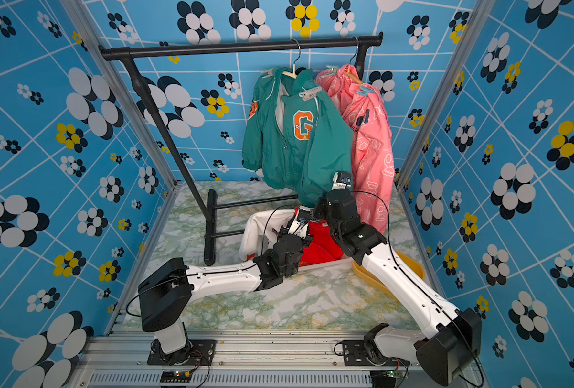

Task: Remove the clothespins securing jackets to the hanger
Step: Remove the jacket from the hanger.

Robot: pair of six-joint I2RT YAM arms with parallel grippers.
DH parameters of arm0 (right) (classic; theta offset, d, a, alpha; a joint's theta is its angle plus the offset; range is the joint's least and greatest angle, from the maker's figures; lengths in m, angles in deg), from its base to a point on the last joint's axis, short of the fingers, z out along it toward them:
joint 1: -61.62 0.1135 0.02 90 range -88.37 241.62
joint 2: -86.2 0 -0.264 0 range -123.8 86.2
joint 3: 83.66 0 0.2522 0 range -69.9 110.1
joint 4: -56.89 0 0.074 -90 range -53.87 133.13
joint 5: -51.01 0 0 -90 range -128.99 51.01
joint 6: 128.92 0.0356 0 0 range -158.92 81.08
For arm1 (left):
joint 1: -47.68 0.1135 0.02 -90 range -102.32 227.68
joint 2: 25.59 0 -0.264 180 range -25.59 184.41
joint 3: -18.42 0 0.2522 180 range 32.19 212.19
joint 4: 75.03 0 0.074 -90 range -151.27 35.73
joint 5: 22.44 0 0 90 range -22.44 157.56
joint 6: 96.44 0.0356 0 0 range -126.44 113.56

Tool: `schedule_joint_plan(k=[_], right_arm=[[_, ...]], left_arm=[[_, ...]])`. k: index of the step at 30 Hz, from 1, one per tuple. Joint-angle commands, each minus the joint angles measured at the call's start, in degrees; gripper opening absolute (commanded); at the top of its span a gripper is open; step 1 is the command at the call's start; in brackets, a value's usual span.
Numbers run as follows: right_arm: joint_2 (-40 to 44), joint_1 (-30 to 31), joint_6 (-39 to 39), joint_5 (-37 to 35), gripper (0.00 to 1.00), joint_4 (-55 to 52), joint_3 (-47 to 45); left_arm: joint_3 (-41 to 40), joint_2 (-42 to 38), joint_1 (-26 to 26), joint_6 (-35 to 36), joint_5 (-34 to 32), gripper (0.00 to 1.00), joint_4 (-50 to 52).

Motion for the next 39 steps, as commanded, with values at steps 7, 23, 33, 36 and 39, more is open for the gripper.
schedule_joint_plan(k=[7, 23, 33, 36, 39], right_arm=[[-0.85, 0.13, 0.80, -1.40, 0.00, 0.12, 0.39], [-0.34, 0.04, -1.54, -4.37, 0.00, 0.22, 0.29], [3.28, -0.99, -1.77, -7.53, 0.00, 0.17, 0.42], [5.62, -1.53, -2.99, -7.51, 0.00, 0.50, 1.69], [7.88, -1.69, -5.09, -7.30, 0.00, 0.63, 3.64]], left_arm=[[-4.02, -7.10, -1.04, 10.35, -3.11, 0.00, -9.75], [-9.00, -38.43, 17.63, -15.31, 18.01, 0.00, 39.76], [-14.10, -45.14, 25.89, -20.69, 25.02, 0.00, 45.04], [-15.43, -44.55, 27.38, -21.24, 26.66, 0.00, 44.37], [-16.31, -44.03, 29.44, -22.06, 29.34, 0.00, 42.97]])
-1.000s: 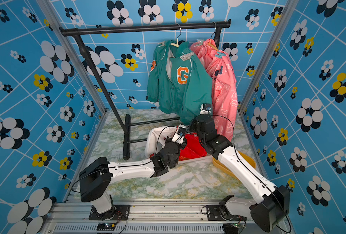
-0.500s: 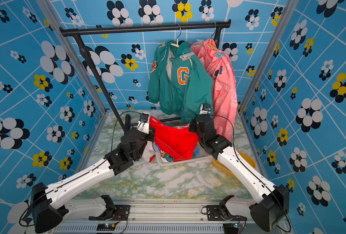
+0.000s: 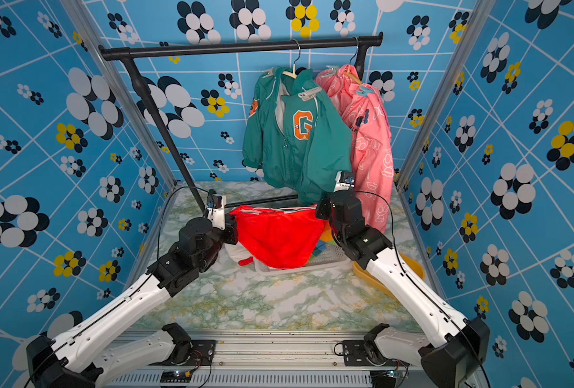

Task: Remove the clothespins securing jackets to the hanger
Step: Remove the jacket from the hanger.

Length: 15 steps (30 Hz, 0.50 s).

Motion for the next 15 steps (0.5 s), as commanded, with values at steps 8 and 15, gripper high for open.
schedule_joint_plan(k=[8, 15], right_arm=[[4.56, -2.13, -6.23, -3.44, 0.00, 0.72, 8.72], [1.51, -2.15, -5.56, 3.83, 0.00, 0.50, 18.12]], left_arm=[[2.68, 0.44, 7.18, -3.89, 14.72, 0.00, -7.28], [12.93, 1.52, 7.15, -4.23, 28.47, 0.00, -12.82]])
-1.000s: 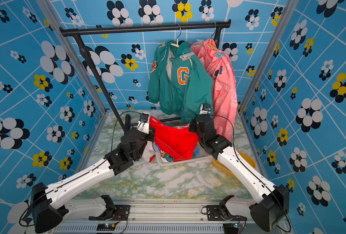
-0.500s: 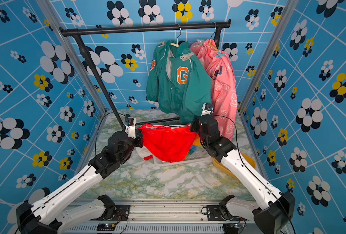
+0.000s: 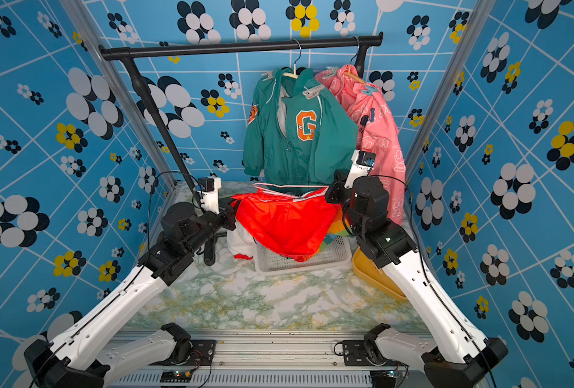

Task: Remove the clothespins securing jackets to the hanger
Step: Remove the jacket from the hanger.

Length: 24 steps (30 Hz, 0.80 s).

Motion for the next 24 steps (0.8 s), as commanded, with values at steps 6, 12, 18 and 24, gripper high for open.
schedule_joint_plan(k=[6, 12, 18, 24], right_arm=[[-3.51, 0.87, 2.92, 9.43, 0.00, 1.79, 12.89], [-6.54, 2.23, 13.21, 12.23, 0.00, 8.25, 10.50], [-9.08, 2.78, 22.96, 12.27, 0.00, 15.83, 5.21], [-10.32, 3.15, 25.30, 12.15, 0.00, 17.87, 7.53]], left_arm=[[3.97, -2.08, 1.47, 1.21, 4.62, 0.00, -8.78], [6.33, -2.68, 3.23, 2.28, 6.48, 0.00, -9.91], [12.49, 1.24, 3.52, -0.82, 15.11, 0.00, -12.26], [19.67, 5.44, 3.58, -1.07, 17.98, 0.00, -13.86]])
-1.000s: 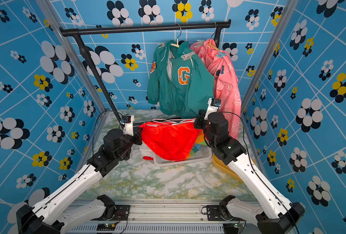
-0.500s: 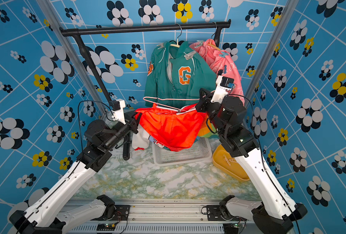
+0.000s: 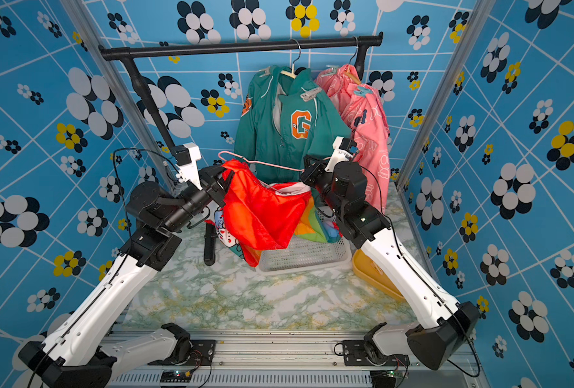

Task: Remove the clothespins securing jackets to the hanger
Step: Remove the jacket from the hanger, then place the jacket in the basket.

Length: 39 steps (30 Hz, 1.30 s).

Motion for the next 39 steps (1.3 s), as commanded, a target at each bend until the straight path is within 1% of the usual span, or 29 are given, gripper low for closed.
schedule_joint_plan(k=[1, 4, 8, 10, 12, 17, 20, 23, 25, 28, 30, 32, 35, 39], right_arm=[[0.59, 0.69, 2.47, 0.05, 0.00, 5.46, 3.56], [0.71, 0.78, 1.47, -0.60, 0.00, 4.67, 4.63], [3.44, 0.78, -2.22, -6.53, 0.00, 3.15, 2.98], [5.35, 0.78, -3.83, -9.40, 0.00, 2.79, 1.09], [7.02, 0.69, -4.93, -11.47, 0.00, 2.47, -0.76], [11.93, 0.04, -5.85, -16.97, 0.00, 3.14, -7.19], [14.06, -1.00, -5.63, -18.55, 0.00, 2.94, -10.16], [15.06, -2.31, -4.96, -18.84, 0.00, 2.06, -11.85], [15.33, -3.25, -4.60, -18.85, 0.00, 1.48, -12.57], [15.51, -4.39, -4.14, -18.96, 0.00, 0.89, -13.58], [15.48, -4.99, -3.75, -18.99, 0.00, 0.88, -14.39], [15.23, -5.39, -3.54, -19.04, 0.00, 0.80, -14.86], [14.22, -5.74, -3.22, -18.14, 0.00, 0.57, -15.07], [13.04, -5.82, -2.21, -15.19, 0.00, 1.05, -15.10]], left_arm=[[5.20, 1.19, 0.49, -0.07, 2.44, 0.00, -4.95], [6.37, 2.65, 0.53, -1.06, 3.94, 0.00, -4.81], [3.89, 4.59, 0.29, -5.31, 7.46, 0.00, -8.73], [4.80, 6.69, -0.16, -6.93, 9.54, 0.00, -9.92], [7.09, 8.92, -1.50, -6.58, 11.25, 0.00, -9.35], [12.63, 15.72, -7.61, -4.29, 13.75, 0.00, -7.60], [13.18, 18.75, -9.82, -3.26, 12.77, 0.00, -8.05], [12.24, 20.52, -10.21, -5.09, 13.01, 0.00, -9.17], [9.74, 20.19, -10.98, -4.16, 11.56, 0.00, -9.27], [4.81, 18.62, -12.46, -0.08, 6.65, 0.00, -6.03], [1.16, 17.73, -12.77, 1.39, 4.09, 0.00, -3.86], [-2.61, 17.01, -12.82, 2.92, 0.01, 0.00, -2.15], [-8.31, 17.09, -12.97, 3.40, -5.11, 0.00, -1.58], [-15.12, 18.92, -14.11, 2.45, -10.77, 0.00, -4.58]])
